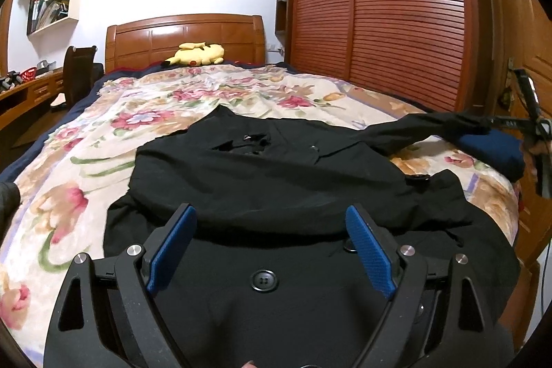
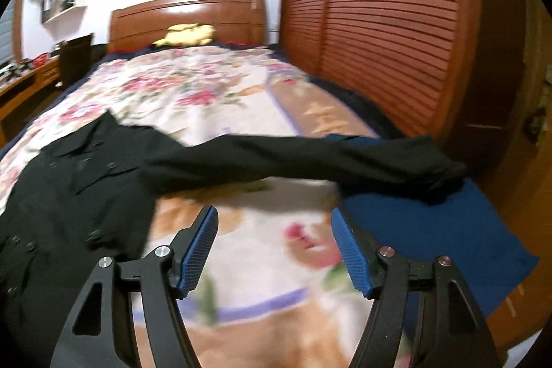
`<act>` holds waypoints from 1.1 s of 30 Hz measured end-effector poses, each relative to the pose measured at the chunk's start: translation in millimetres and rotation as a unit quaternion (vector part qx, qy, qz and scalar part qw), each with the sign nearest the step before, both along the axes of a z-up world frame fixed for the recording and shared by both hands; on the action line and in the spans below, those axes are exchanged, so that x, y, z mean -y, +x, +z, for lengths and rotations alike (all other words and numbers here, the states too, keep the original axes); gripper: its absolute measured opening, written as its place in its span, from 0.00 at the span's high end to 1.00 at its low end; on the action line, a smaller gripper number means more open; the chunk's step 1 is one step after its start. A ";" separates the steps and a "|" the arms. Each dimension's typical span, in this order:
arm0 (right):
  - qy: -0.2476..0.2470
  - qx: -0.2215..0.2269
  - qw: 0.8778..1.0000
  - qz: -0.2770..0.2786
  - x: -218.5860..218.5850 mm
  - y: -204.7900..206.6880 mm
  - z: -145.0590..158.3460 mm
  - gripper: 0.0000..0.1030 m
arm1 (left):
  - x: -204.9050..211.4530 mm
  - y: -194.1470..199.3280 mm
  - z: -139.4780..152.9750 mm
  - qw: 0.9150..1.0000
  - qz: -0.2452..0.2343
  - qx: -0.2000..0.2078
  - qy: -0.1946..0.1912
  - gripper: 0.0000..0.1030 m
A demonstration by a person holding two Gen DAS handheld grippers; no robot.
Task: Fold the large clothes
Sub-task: 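Grasp the other sleeve cuff with the right gripper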
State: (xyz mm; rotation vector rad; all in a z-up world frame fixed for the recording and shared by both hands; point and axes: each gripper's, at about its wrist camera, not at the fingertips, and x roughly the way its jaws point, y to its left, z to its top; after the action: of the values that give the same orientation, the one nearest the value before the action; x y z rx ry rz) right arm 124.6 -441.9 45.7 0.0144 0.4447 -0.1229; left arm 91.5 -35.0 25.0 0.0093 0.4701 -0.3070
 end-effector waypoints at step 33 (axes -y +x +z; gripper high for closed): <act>0.038 -0.057 0.978 -0.196 98.0 86.9 13.5 0.31 | 10.7 2.0 -1.4 1.000 0.011 -0.002 0.018 0.00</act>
State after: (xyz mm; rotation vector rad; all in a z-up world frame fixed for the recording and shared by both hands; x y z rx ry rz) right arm 211.5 -539.9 59.1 0.1721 0.5583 -0.4974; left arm 93.4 -45.7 23.5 0.0380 0.4800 -0.2766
